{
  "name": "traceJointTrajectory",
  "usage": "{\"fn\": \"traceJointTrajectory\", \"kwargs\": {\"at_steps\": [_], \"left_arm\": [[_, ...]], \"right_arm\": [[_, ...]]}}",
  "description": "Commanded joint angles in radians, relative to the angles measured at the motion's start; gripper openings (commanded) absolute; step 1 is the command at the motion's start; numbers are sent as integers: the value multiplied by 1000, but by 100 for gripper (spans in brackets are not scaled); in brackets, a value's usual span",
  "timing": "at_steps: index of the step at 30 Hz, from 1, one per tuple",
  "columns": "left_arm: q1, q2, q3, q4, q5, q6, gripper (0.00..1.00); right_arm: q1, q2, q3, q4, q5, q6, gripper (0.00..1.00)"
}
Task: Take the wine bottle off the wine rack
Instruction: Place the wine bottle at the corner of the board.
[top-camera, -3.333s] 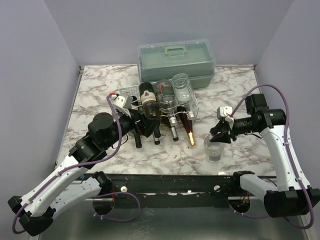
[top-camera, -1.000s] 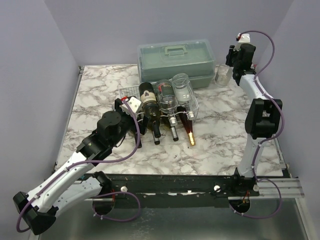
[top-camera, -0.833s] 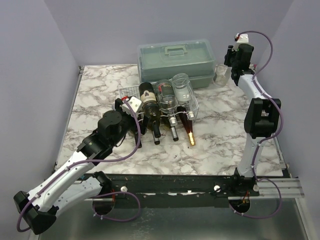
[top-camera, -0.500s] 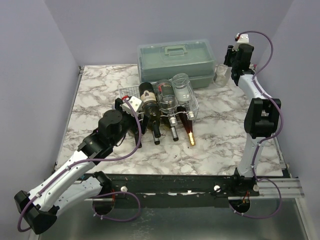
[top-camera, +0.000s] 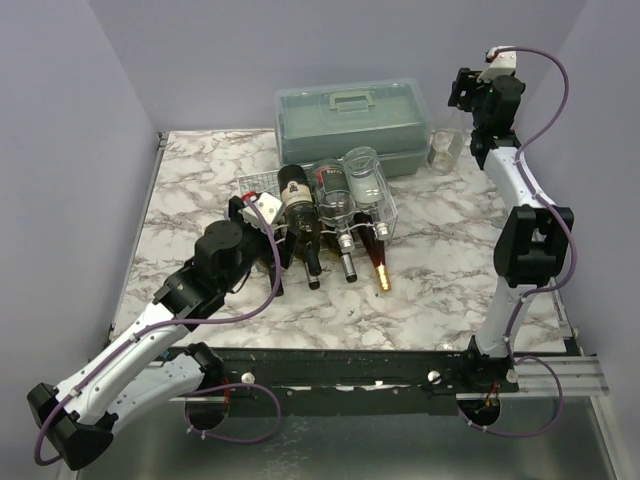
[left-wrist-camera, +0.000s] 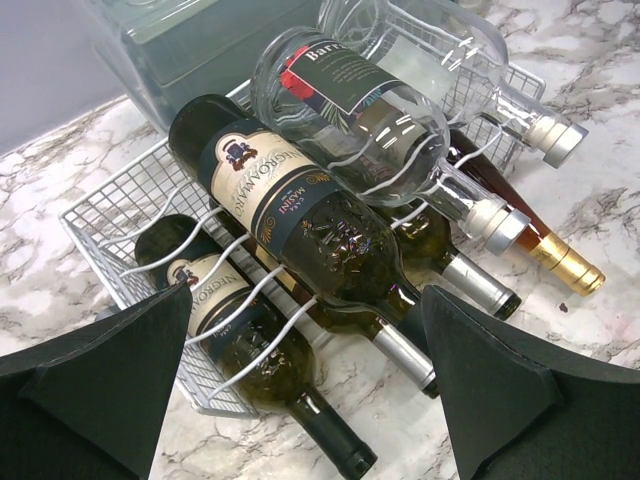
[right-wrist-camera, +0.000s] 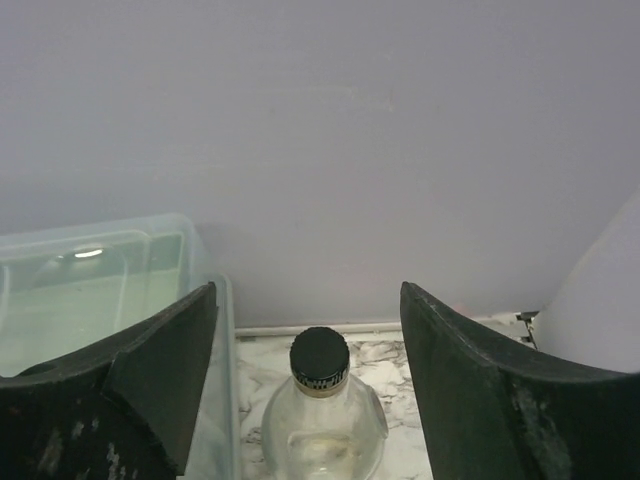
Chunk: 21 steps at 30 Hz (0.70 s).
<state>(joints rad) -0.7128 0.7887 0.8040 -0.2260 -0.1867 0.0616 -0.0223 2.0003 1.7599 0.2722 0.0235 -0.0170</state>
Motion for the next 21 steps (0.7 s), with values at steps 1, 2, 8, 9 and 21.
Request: {"fn": "traceJointTrajectory", "kwargs": {"at_steps": [1, 2, 8, 9, 21], "left_arm": [[6, -20, 1, -3, 10, -7, 99], [6, -23, 0, -3, 14, -8, 99], [6, -37, 3, -6, 31, -16, 99], [6, -40, 3, -7, 33, -17, 99], [6, -57, 4, -16, 53, -27, 99]], "right_arm": [[-2, -97, -47, 27, -45, 3, 79], [-2, -116, -62, 22, -47, 3, 80], [-2, -246, -153, -37, -73, 14, 84], [-2, -269, -170, -46, -79, 41, 84], [-2, -563, -408, -217, -411, 90, 89]]}}
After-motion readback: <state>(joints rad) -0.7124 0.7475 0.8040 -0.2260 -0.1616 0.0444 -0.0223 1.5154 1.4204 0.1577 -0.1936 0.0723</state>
